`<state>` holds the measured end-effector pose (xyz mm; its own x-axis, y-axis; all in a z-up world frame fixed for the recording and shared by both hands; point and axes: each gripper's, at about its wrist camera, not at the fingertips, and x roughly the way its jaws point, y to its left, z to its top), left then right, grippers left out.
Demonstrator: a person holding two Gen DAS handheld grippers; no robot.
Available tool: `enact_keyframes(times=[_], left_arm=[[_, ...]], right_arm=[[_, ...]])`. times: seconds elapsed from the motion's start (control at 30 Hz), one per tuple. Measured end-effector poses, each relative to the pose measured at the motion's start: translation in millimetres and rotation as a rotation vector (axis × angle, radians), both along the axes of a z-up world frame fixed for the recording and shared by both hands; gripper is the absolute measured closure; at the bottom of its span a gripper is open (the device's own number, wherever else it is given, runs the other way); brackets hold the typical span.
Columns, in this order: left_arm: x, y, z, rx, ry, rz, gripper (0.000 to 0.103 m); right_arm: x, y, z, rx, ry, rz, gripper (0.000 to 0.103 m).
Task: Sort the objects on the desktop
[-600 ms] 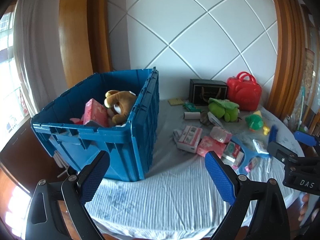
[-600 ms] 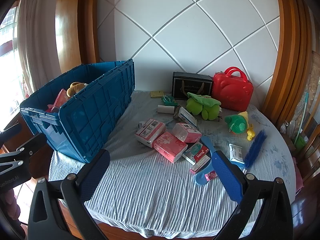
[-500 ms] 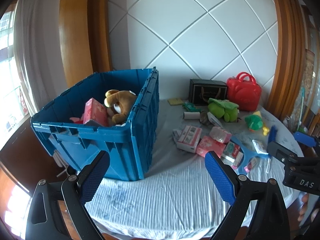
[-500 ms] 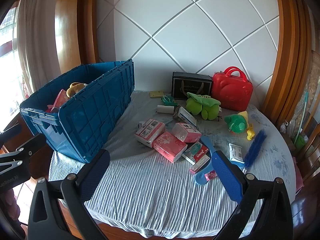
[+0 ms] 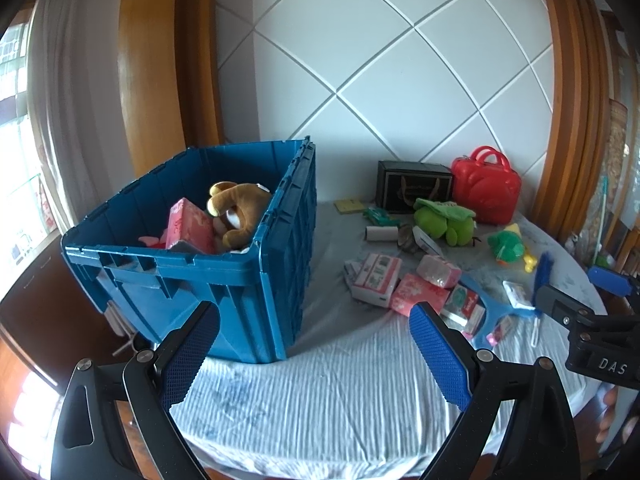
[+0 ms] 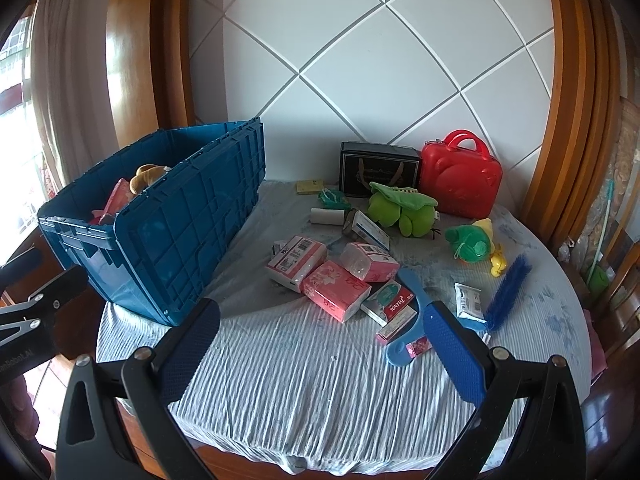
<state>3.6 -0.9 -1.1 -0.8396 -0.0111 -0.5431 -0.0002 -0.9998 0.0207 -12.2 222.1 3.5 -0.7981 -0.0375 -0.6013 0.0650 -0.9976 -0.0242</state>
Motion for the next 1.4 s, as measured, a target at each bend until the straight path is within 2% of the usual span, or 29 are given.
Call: enact_keyframes(times=[0.77,1.4], left_arm=[[6,7,0,0.002,-0.004,-0.007,0.006],[13,19,-2,-0.026,-0.01,-0.005,0.006]], right_arm=[[5,7,-1,-0.008,0.003,-0.008,0.0],[14,15,-5,-0.015,-0.002,-0.014,0.0]])
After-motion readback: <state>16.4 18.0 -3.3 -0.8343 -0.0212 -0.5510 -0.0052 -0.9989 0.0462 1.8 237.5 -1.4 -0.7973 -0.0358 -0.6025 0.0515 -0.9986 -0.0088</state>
